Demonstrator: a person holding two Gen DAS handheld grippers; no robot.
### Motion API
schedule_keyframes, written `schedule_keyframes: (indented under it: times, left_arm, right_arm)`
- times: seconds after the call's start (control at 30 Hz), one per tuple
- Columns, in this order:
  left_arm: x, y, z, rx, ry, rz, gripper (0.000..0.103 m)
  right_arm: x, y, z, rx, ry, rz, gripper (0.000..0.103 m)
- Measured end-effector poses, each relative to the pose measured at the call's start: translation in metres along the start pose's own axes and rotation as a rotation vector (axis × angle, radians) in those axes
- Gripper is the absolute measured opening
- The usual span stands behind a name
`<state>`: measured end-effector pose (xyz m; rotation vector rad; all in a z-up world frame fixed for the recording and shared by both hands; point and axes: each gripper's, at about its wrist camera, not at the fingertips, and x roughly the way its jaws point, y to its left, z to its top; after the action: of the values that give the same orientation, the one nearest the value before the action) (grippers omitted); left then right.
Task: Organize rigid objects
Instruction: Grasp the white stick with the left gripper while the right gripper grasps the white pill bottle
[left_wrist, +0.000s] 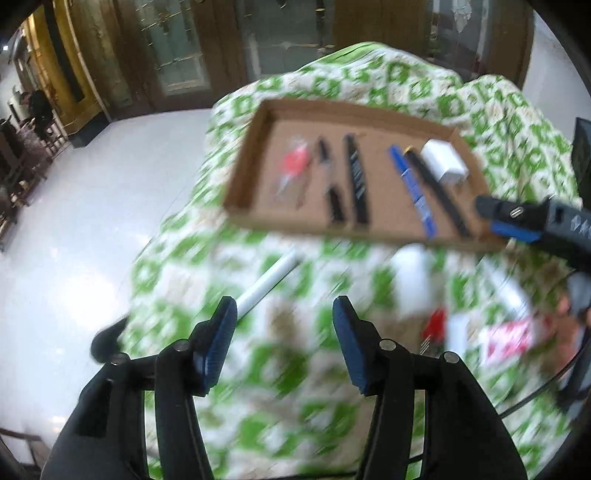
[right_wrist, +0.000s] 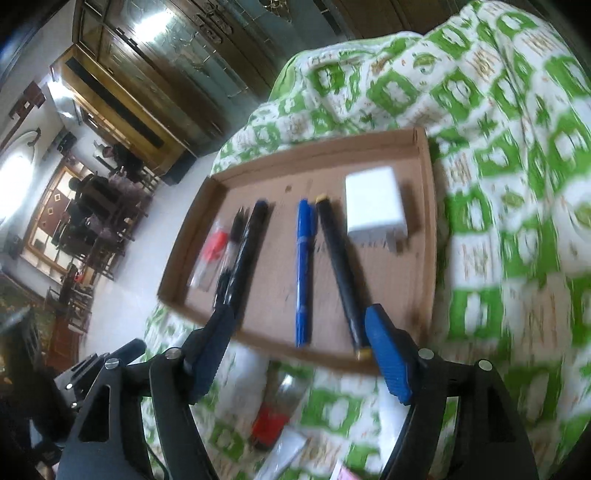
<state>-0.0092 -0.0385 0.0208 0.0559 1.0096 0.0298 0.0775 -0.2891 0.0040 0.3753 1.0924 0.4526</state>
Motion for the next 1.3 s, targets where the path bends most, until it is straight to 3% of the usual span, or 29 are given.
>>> schedule_keyframes:
  times: [0.13,0.2,0.27,0.57,0.73,0.8,0.87,1.1,1.13,1.17,1.2,1.3]
  left_arm:
    - [0.007,0.034,-0.028,-0.158,0.067,-0.053,0.053]
    - [0.006,0.046,-0.032,-0.238,0.058,-0.099,0.053]
    - [0.005,0.05,-0.033,-0.264,0.048,-0.097,0.053]
    - [0.012,0.033,-0.034,-0.176,0.092,-0.068,0.053]
    - [0.022,0.028,-0.033,-0.152,0.139,-0.061,0.053]
    - [0.023,0.028,-0.033,-0.151,0.142,-0.063,0.053]
    - [0.023,0.027,-0.033,-0.148,0.142,-0.065,0.053]
    - [0.028,0.021,-0.029,-0.14,0.153,-0.067,0.053]
    - [0.03,0.021,-0.028,-0.141,0.163,-0.078,0.053]
    - [0.031,0.021,-0.025,-0.14,0.17,-0.089,0.053]
    - [0.032,0.022,-0.021,-0.138,0.17,-0.099,0.053]
    - [0.034,0.019,-0.003,-0.088,0.147,-0.085,0.053]
  right_arm:
    - [-0.005,0.003,-0.019,0.031,0.02,0.024,0.073]
    - [-0.006,0.005,-0.029,0.031,0.035,0.031,0.074]
    - [-0.006,0.009,-0.036,0.025,0.05,0.037,0.074]
    - [0.007,0.023,-0.049,-0.026,0.117,0.056,0.074]
    - [0.022,0.021,-0.046,0.016,0.155,0.064,0.072]
    - [0.023,0.019,-0.049,0.056,0.165,0.089,0.058]
    - [0.028,0.018,-0.045,0.086,0.17,0.112,0.049]
    - [0.067,0.036,-0.033,0.064,0.196,0.098,0.049]
    - [0.071,0.037,-0.034,0.046,0.204,0.091,0.048]
    - [0.075,0.039,-0.036,0.022,0.213,0.077,0.037]
    - [0.078,0.042,-0.039,-0.009,0.226,0.049,0.032]
    - [0.072,0.047,-0.042,-0.053,0.224,0.039,0.032]
